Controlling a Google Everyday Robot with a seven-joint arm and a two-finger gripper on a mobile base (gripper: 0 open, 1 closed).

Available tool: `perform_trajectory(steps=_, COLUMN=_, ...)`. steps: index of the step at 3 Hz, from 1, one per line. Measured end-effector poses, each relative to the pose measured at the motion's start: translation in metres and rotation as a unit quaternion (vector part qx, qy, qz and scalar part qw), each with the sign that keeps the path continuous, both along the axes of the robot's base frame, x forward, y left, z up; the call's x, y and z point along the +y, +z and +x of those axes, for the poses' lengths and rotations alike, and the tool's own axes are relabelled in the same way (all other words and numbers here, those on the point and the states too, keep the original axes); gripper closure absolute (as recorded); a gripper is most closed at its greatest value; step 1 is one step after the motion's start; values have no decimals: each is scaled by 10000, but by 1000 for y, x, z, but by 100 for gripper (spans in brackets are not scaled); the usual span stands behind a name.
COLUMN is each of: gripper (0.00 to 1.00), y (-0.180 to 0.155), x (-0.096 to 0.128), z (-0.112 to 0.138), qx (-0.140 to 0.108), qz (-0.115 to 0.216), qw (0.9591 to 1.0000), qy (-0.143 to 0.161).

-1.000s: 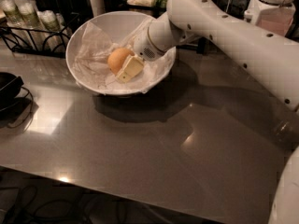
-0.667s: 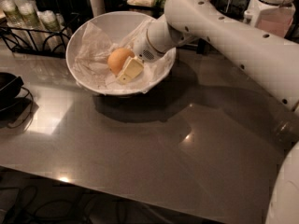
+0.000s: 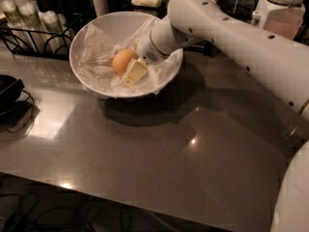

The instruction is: Pick orange from white bowl

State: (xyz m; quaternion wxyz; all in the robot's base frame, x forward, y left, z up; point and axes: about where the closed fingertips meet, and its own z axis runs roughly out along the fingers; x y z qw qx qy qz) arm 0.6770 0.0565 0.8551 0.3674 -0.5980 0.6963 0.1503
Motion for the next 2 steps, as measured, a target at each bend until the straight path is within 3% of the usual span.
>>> perform_trajectory(steps=2, gripper=56, y=-1, x=10, z=2, qx=-16, qz=42, qw=10000, qy=77)
